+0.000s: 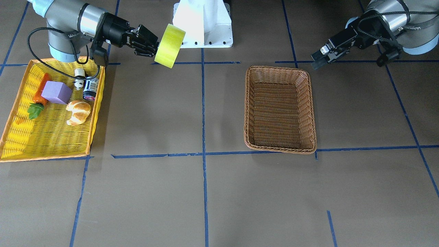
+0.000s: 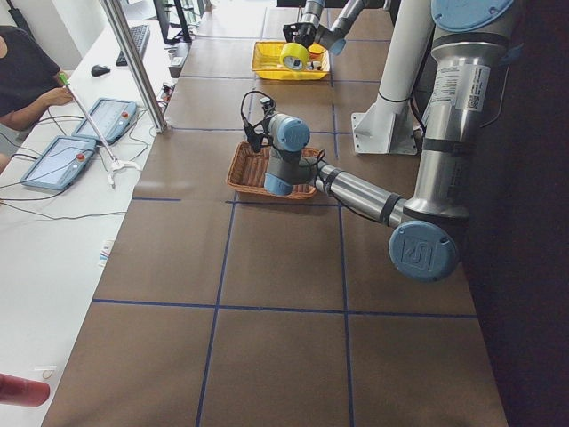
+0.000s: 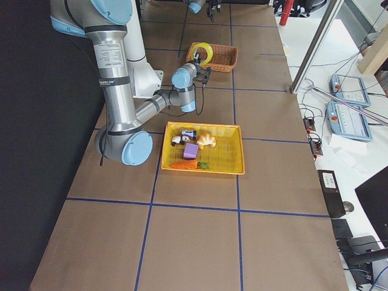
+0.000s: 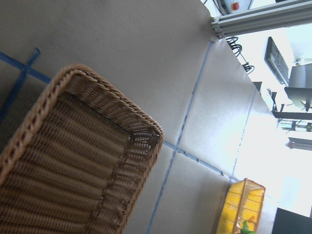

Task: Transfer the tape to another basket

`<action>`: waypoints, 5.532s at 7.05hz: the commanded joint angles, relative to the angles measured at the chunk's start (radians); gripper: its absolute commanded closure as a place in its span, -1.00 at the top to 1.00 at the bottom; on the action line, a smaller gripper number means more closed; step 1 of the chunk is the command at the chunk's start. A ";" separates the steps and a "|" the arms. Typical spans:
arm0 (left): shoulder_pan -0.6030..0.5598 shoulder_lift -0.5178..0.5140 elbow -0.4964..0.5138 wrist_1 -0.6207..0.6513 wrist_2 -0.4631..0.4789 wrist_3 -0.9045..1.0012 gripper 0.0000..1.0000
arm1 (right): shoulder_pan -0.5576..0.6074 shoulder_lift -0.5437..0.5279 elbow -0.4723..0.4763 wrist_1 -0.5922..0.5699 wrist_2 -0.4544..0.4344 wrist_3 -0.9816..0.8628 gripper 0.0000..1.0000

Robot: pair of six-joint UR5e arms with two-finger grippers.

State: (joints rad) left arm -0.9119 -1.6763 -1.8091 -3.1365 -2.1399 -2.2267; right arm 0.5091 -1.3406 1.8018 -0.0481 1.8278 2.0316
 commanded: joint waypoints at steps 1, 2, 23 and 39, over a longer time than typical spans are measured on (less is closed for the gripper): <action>0.123 -0.032 -0.001 -0.137 0.134 -0.118 1.00 | -0.069 0.046 0.011 0.010 0.005 0.002 -0.95; 0.186 -0.063 -0.007 -0.181 0.212 -0.163 1.00 | -0.113 0.057 0.037 0.010 0.005 0.002 -0.95; 0.558 -0.301 -0.013 -0.185 0.364 -0.185 -0.30 | -0.225 0.077 0.076 0.011 0.004 -0.005 -0.62; 0.156 -0.237 -0.091 0.564 -0.041 0.322 -1.00 | 0.380 0.044 0.059 -0.769 0.384 -0.672 1.00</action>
State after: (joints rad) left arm -0.7167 -1.9108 -1.8729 -2.7798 -2.1348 -2.0456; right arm 0.8329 -1.2995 1.8534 -0.5776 2.1991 1.5922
